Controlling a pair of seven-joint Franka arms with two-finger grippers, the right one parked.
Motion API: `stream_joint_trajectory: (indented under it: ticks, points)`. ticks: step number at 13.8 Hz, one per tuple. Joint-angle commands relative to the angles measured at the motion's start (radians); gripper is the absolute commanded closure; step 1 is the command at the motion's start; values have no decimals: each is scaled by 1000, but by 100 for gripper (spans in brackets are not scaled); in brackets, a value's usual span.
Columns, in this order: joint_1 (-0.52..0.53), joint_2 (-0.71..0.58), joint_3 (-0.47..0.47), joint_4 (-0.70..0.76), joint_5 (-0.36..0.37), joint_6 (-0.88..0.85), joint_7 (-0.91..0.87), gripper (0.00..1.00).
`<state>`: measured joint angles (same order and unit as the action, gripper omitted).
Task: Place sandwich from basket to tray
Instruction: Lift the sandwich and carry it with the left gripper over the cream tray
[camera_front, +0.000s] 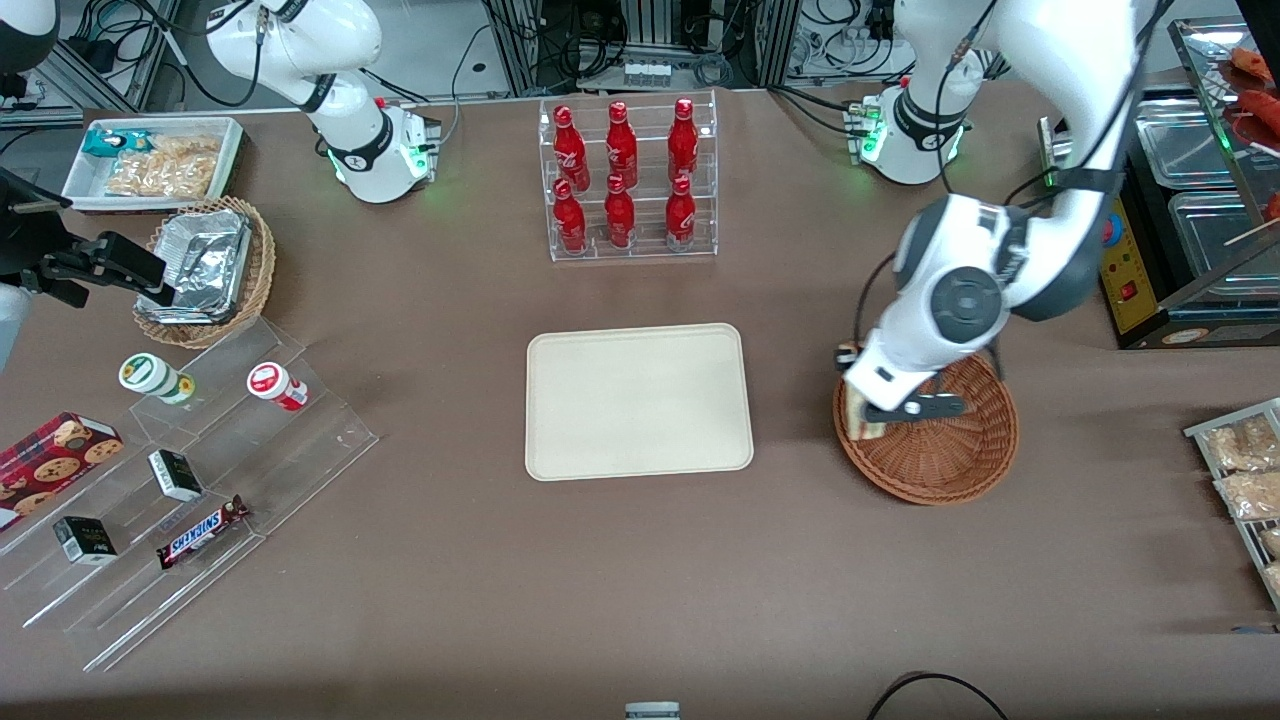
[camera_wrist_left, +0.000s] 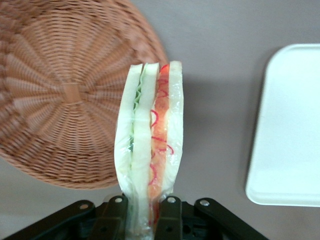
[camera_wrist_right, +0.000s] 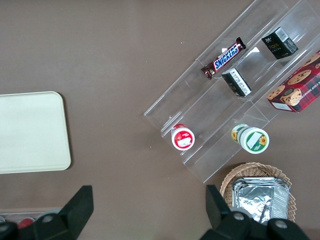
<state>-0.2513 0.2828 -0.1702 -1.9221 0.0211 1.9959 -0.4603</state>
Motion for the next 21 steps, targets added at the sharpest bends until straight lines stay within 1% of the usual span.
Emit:
stream_joint_trajectory:
  ticks: [1, 6, 9, 12, 16, 19, 21]
  points:
    - [-91, 105, 9, 138, 0, -22, -87, 93]
    - [-222, 306, 9, 383, -4, -20, -303, 95]
    - [-292, 395, 9, 491, -3, -17, -402, 95]
    - [-330, 417, 6, 509, -4, 1, -452, 95]
    - [-379, 447, -6, 511, -6, 119, -514, 95]
    - [-384, 481, -40, 509, -4, 165, -525, 95]
    - [-391, 489, -48, 508, -4, 165, -525, 95]
